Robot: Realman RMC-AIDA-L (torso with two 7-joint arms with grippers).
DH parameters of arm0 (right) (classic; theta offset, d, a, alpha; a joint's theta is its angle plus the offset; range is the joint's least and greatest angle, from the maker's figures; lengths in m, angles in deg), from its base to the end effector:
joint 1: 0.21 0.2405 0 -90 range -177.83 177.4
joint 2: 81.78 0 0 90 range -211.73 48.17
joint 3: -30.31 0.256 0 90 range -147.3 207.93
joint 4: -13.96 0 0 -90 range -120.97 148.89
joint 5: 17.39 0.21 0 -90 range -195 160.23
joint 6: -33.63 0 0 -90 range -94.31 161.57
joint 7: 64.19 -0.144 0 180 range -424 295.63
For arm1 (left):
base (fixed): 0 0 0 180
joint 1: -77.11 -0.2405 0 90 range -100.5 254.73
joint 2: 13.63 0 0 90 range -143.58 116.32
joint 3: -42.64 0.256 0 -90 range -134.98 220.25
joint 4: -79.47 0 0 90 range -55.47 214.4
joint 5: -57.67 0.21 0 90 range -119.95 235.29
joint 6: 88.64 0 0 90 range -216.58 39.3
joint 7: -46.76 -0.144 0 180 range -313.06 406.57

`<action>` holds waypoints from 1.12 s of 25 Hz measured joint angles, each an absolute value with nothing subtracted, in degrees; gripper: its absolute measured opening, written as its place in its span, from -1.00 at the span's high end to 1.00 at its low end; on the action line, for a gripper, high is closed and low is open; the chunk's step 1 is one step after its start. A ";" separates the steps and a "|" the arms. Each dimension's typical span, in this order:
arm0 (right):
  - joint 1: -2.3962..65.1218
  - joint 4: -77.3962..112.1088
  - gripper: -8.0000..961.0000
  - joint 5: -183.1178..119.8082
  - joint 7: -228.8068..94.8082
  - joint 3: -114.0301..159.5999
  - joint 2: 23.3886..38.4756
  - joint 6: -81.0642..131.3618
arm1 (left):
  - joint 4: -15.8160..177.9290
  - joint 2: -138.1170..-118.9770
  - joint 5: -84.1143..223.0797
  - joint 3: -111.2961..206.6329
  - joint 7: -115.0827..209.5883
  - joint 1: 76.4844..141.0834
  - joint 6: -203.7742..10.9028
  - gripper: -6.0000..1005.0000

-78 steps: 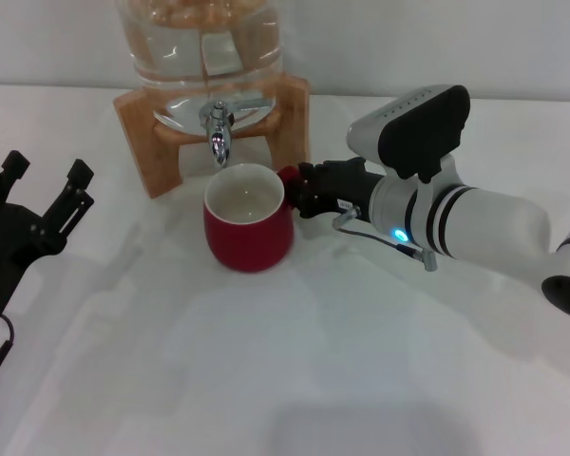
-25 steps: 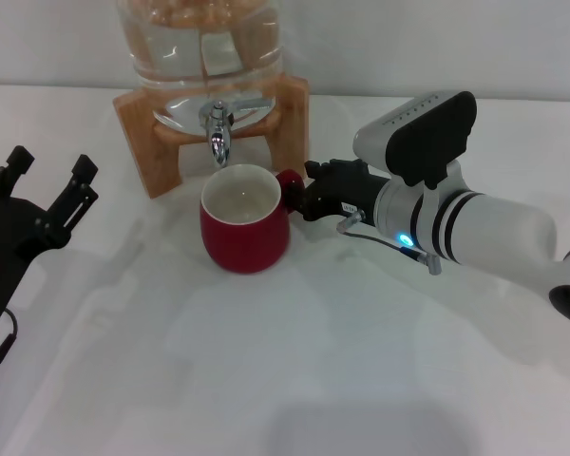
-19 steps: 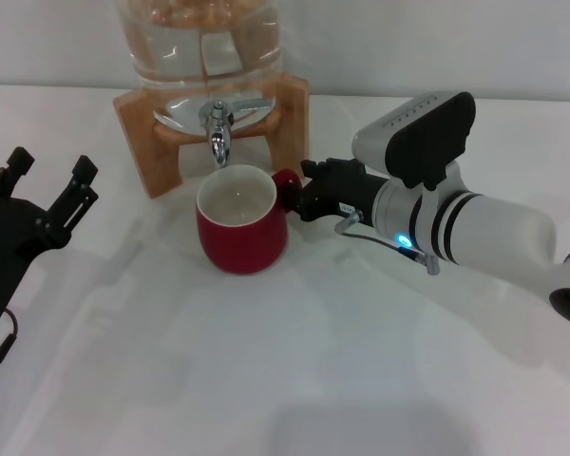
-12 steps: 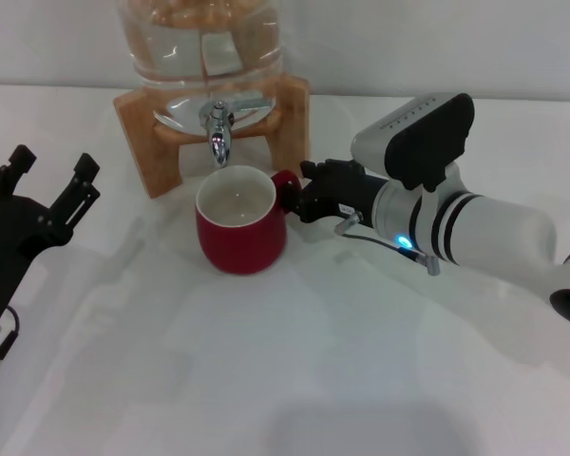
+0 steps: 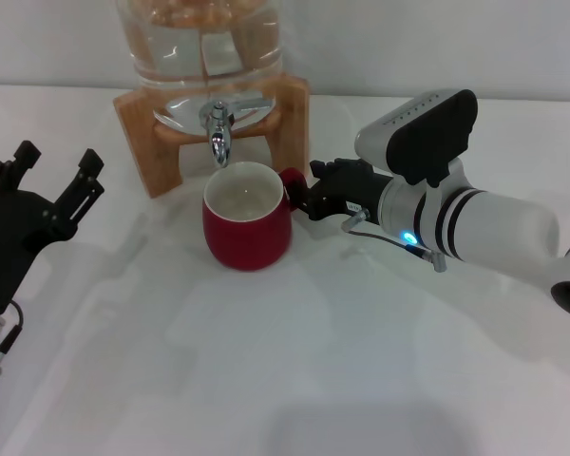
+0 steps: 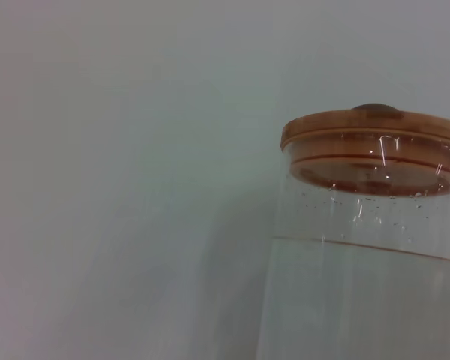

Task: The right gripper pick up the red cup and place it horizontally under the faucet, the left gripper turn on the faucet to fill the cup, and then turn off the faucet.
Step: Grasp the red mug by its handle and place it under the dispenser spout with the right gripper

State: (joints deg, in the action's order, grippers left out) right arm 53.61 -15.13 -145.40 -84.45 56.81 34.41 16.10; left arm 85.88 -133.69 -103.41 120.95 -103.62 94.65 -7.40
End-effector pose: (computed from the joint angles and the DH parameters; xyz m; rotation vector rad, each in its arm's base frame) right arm 0.1548 0.4087 -0.1414 -2.3489 0.6614 0.4184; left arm -0.3330 0.2790 -0.0068 -1.6999 -0.5985 -0.9770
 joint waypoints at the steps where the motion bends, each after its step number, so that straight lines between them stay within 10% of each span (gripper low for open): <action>1: 53.64 -15.13 0.10 -145.42 -84.44 56.80 34.41 16.14 | 85.88 -133.69 -103.42 120.94 -103.62 94.69 -7.41 -0.77; 28: 51.77 -16.54 0.09 -145.44 -84.22 56.32 34.41 14.82 | 85.88 -133.53 -103.43 120.95 -103.62 94.79 -7.48 -0.77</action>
State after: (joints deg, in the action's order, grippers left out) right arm 51.77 -16.54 -145.44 -84.22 56.32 34.41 14.82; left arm 85.88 -133.53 -103.43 120.95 -103.62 94.79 -7.48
